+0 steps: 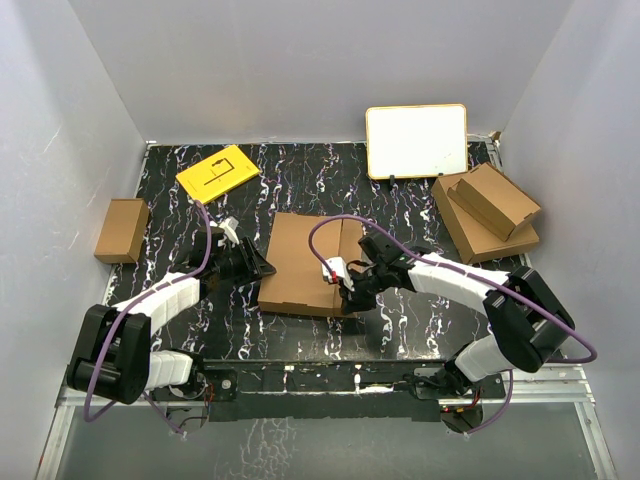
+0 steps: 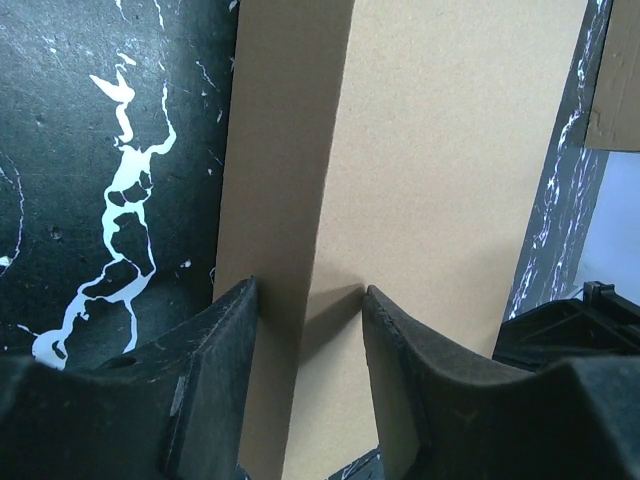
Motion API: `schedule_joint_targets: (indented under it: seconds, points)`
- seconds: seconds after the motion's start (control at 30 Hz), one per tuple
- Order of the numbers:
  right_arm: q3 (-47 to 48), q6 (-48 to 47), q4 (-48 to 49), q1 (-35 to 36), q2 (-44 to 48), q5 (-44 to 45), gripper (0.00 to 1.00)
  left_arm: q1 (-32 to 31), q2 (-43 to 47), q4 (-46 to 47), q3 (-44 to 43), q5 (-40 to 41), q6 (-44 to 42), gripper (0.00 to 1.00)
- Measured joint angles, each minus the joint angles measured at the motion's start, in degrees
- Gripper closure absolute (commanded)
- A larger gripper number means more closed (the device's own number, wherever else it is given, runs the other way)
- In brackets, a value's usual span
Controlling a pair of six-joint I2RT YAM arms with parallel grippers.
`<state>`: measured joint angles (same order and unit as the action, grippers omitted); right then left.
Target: Fold the paper box
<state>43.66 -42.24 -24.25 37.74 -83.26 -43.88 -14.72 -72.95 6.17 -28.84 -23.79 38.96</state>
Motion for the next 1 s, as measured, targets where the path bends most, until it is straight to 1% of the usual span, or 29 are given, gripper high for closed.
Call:
schedule_joint_targets:
  seconds: [0.57, 1.0]
  points:
    - [0.5, -2.8, -1.3, 1.1, 0.0, 0.2, 0.92, 0.0, -0.2, 0.0, 0.0, 0.2, 0.7, 0.58]
    - [1.0, 1.4, -1.1, 1.3, -0.1, 1.3, 0.91, 0.0, -0.3, 0.3, 0.0, 0.1, 0.7, 0.59]
